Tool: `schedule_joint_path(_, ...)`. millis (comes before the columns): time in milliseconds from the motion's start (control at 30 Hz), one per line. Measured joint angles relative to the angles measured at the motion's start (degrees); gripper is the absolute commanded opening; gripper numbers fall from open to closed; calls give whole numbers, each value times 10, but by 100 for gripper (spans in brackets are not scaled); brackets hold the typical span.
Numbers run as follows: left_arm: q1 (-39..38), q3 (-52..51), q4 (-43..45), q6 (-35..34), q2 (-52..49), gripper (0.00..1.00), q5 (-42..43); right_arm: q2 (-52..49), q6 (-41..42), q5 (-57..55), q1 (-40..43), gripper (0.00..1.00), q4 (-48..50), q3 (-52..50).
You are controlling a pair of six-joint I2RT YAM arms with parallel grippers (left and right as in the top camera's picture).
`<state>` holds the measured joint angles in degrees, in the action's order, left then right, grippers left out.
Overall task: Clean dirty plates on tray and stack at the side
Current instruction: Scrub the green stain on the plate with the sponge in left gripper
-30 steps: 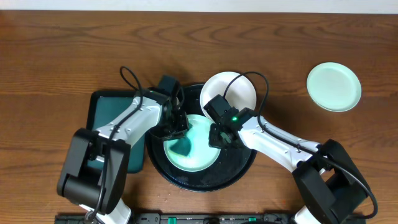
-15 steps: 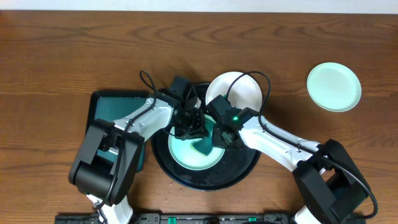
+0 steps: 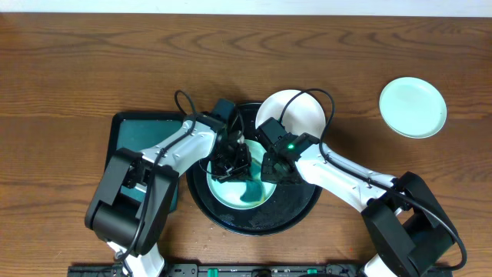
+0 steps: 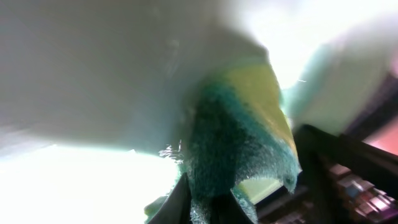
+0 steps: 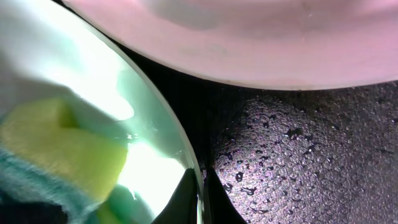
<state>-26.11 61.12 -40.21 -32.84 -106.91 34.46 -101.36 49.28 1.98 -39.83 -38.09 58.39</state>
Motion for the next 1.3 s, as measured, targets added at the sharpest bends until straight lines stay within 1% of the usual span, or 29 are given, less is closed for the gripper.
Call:
schedule_joint_path(100, -4, 6, -24, -9, 8, 7, -63, 0, 1, 5, -1, 1, 2, 0)
schedule_joint_path(267, 1, 12, -61, -48, 22, 7, -167, 0, 3, 13, -1, 1, 3, 0)
schedule_joint_path(467, 40, 14, -90, -79, 26, 7, -224, 0, 4, 13, -1, 1, 3, 0)
schedule_joint_path(600, 55, 14, -94, -99, 26, 7, -232, 0, 4, 19, -1, 1, 8, 0)
schedule_joint_path(667, 57, 14, -93, -100, 26, 7, -229, 0, 4, 19, -2, 1, 9, 0)
schedule_joint_path(767, 63, 11, -84, -82, 27, 7, -210, 0, 4, 19, -2, 1, 9, 0)
schedule_joint_path(867, 74, 3, -64, -44, 28, 7, -166, 0, 4, 19, -2, 1, 9, 0)
schedule_joint_path(933, 77, 0, -34, -21, 28, 7, -124, 0, 4, 19, -2, 1, 9, 0)
schedule_joint_path(1133, 56, -2, 45, 6, 16, 7, -36, 0, 8, 5, -4, 1, 2, 0)
schedule_joint_path(1300, 36, -2, 77, 13, 8, 7, -11, 0, 8, 2, -5, 1, 2, 0)
